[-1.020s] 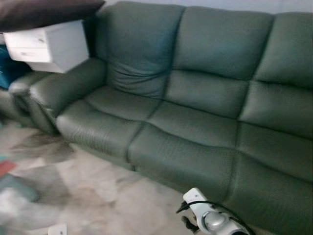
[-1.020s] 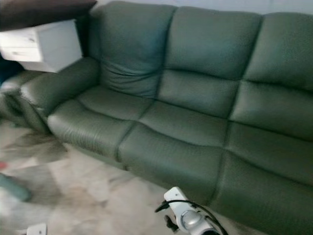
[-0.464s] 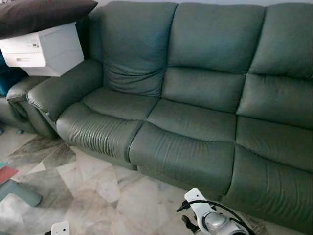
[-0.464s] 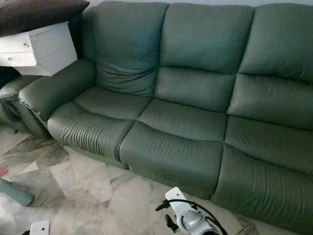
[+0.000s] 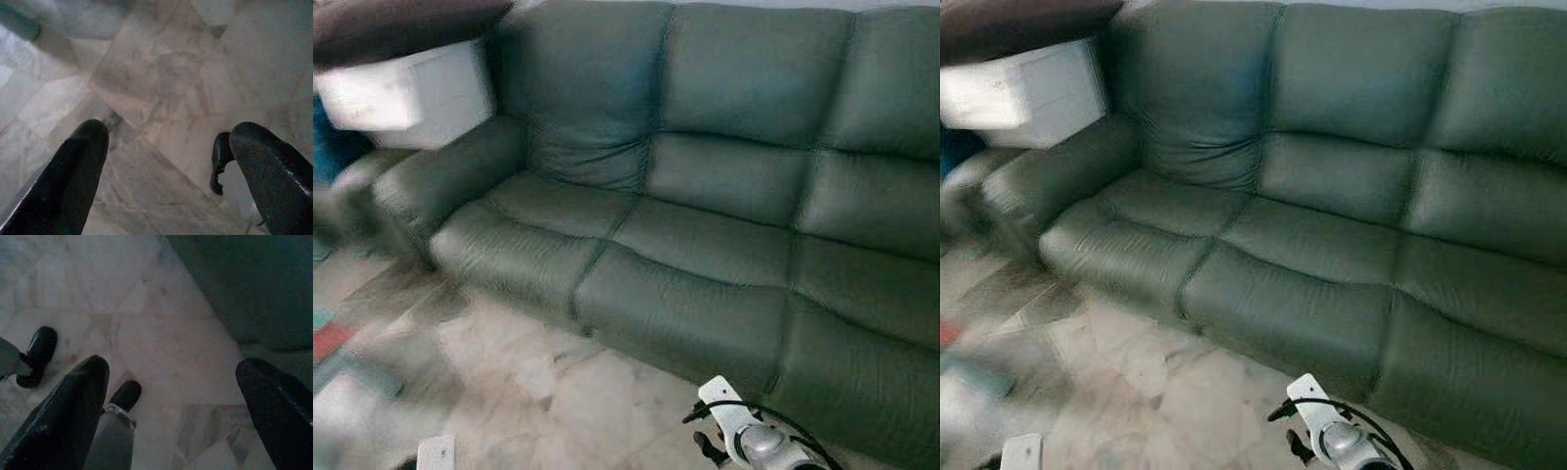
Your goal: Move the pillow to the sofa
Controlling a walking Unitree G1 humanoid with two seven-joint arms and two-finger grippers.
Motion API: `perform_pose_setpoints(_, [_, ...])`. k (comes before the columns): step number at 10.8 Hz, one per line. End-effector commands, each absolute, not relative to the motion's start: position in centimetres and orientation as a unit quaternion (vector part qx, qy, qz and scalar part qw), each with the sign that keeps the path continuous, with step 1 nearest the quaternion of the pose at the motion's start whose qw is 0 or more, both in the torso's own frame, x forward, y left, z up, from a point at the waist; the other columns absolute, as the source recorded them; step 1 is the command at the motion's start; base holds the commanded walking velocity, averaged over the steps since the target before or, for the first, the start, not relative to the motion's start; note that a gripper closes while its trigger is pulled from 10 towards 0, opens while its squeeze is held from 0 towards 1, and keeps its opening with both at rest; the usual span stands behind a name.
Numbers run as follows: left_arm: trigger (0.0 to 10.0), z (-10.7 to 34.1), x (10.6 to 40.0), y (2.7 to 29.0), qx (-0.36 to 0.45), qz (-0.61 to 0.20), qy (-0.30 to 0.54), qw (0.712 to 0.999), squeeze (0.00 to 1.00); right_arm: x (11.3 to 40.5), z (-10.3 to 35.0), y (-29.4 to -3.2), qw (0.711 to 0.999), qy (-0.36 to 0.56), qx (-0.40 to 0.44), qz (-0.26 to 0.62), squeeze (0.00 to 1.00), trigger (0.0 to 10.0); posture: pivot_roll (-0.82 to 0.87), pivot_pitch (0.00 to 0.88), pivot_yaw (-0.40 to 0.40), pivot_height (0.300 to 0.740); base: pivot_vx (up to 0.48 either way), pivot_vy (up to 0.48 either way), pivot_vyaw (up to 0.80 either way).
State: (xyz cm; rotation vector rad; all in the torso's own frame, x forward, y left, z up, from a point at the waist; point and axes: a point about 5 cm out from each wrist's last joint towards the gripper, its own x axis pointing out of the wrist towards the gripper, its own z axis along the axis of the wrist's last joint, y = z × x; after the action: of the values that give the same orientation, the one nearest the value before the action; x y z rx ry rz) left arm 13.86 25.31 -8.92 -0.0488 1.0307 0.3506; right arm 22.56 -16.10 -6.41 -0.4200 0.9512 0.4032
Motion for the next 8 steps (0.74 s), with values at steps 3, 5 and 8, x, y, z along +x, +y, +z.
perform_pose_setpoints(3, [10.0,-9.1,13.0,25.7,-0.015,0.171,0.499,0.85,0.0,22.9,-6.3,-14.4,0.851,0.44,-0.199,0.208,0.0,10.0,-0.08,0.0,0.06,0.74,0.0,0.0,0.8])
perform_pose_setpoints(5, [10.0,-9.2,12.9,25.6,-0.021,0.172,0.498,0.849,0.0,23.0,-6.2,-13.3,0.848,0.435,-0.207,0.219,0.0,10.0,-0.08,0.0,0.055,0.74,0.0,0.0,0.8])
perform_pose_setpoints(8, [10.0,-9.1,13.0,25.6,-0.02,0.171,0.495,0.851,0.0,22.4,-6.6,-12.5,0.843,0.436,-0.216,0.228,0.0,10.0,-0.08,0.0,0.054,0.74,0.0,0.0,0.8])
